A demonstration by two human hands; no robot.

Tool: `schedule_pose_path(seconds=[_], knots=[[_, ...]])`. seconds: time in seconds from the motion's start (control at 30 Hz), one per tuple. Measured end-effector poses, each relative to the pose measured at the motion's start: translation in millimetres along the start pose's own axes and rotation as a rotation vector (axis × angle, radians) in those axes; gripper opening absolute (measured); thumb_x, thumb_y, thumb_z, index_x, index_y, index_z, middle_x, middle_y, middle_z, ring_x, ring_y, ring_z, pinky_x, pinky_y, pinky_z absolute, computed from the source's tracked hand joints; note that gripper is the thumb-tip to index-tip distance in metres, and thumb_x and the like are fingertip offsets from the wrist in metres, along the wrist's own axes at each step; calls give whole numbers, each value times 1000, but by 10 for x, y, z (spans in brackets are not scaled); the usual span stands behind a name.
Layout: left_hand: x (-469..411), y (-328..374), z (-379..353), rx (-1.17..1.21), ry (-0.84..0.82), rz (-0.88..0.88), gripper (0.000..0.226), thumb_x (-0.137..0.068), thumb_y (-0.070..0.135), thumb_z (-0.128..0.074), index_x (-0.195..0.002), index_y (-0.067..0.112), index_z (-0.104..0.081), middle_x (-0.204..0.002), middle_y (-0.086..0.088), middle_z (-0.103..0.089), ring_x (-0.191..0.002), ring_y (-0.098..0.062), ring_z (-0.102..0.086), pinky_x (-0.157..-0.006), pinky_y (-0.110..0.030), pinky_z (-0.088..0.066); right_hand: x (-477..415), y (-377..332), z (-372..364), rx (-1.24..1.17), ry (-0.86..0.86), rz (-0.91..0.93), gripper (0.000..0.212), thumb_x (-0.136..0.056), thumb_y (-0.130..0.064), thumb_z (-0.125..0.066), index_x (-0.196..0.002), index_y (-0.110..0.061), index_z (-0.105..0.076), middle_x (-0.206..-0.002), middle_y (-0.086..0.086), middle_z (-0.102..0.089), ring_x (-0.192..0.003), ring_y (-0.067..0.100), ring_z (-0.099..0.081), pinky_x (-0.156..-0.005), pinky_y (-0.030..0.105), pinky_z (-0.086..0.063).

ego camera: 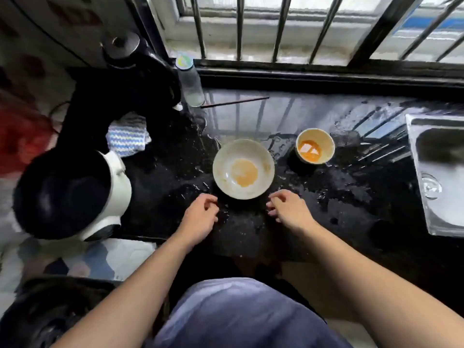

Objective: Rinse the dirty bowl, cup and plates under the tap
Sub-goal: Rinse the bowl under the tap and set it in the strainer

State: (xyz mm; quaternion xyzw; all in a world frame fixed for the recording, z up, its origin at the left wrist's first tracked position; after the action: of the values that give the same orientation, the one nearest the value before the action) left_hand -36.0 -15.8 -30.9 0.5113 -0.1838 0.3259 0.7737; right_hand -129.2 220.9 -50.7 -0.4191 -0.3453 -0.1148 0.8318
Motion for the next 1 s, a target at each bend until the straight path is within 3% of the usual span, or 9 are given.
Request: schedule_pose_path(seconds=[0.1,0.2,0.27,0.4,0.57,0.73,0.8,0.9,1.0], knots=[[-372,227,159,0,38,27,37,-102,22,-52,-139,20,-52,-118,1,-63,-102,-23,-71,-97,-51,-59,-245,-207,112,27,216,-114,18,-86,-41,-50,-94,-25,-53,-103,12,-71,-90,35,-72,-85,53,-61],[-682,395,195,-22,-52,58,57,-97,29,-54,-151,20,-43,-137,-3,-60,-121,-29,-64,-106,-53,-54,-369,-396,89,51,238,-140,27,-86,-39,-52,-108,-24,-53,-105,11,-67,-87,35,-72,-71,49,-65],[-766,417,187,-47,-111,68,58,-88,34,-54,-145,23,-48,-132,-3,-65,-117,-29,-66,-103,-52,-56,-373,-520,23,11,225,-109,27,-92,-29,-52,-115,-19,-60,-104,10,-67,-80,31,-72,-59,45,-65],[-860,410,106,-72,-91,95,38,-84,30,-55,-121,22,-50,-108,0,-66,-106,-30,-69,-95,-50,-60,-322,-535,10,16,244,-99,30,-93,-20,-47,-112,-14,-69,-101,15,-74,-98,37,-70,-86,51,-59],[-714,551,-267,-165,-180,31,30,-80,37,-53,-109,33,-47,-102,6,-66,-91,-25,-75,-86,-50,-62,16,-113,342,-117,326,-163,28,-94,-20,-47,-111,-16,-68,-103,9,-72,-106,34,-64,-85,52,-59],[-465,807,-963,-219,-275,-54,17,-88,29,-56,-103,31,-47,-98,5,-65,-85,-17,-72,-79,-48,-65,467,489,852,-223,423,-203,23,-95,-22,-48,-106,-19,-68,-93,-4,-64,-115,31,-58,-86,54,-59],[-318,931,-1326,-260,-318,-84,11,-91,28,-55,-96,31,-46,-99,2,-65,-84,-17,-72,-73,-45,-66,673,807,1090,-233,464,-228,24,-94,-24,-47,-106,-19,-67,-100,2,-68,-116,32,-58,-85,53,-60],[-50,1084,-1923,-330,-361,-127,7,-93,30,-55,-95,28,-48,-96,-3,-68,-78,-17,-72,-57,-32,-58,981,1295,1496,-262,514,-240,24,-88,-26,-47,-99,-22,-67,-100,6,-71,-111,33,-61,-81,51,-60],[277,1244,-2576,-430,-363,-206,8,-96,31,-55,-94,27,-49,-90,6,-65,-72,-5,-62,-47,-18,-39,1280,1809,1992,-242,585,-233,27,-89,-29,-49,-102,-22,-71,-101,4,-72,-113,28,-61,-85,48,-59]])
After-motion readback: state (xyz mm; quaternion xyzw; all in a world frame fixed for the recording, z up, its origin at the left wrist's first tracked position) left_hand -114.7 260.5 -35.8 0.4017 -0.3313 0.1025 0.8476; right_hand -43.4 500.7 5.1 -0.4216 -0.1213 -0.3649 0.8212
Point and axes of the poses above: each hand's wrist, its own x-axis away from the middle knuckle, its own z-axis out of the back of the hand, y = z × x, the point moved 5 cm from there along -x, towards the middle knuckle
